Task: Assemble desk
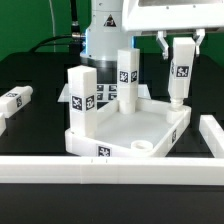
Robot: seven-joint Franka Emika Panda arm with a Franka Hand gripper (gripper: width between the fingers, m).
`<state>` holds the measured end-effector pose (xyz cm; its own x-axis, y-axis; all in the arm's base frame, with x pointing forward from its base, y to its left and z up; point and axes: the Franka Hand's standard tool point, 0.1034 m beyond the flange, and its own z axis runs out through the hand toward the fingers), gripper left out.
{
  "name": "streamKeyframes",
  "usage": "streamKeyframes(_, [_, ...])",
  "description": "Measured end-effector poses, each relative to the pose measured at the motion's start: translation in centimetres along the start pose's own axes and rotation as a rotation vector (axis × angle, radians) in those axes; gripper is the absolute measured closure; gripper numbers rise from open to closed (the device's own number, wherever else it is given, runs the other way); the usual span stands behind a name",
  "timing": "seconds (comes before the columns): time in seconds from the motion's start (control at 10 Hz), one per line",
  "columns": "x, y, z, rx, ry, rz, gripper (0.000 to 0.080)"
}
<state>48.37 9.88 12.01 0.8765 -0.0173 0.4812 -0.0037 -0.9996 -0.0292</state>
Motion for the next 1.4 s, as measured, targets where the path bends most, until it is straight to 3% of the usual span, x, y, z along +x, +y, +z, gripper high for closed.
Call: streamKeyframes(1.4, [-1.2, -0.1, 1.2, -0.012, 0.005, -0.028, 0.0509])
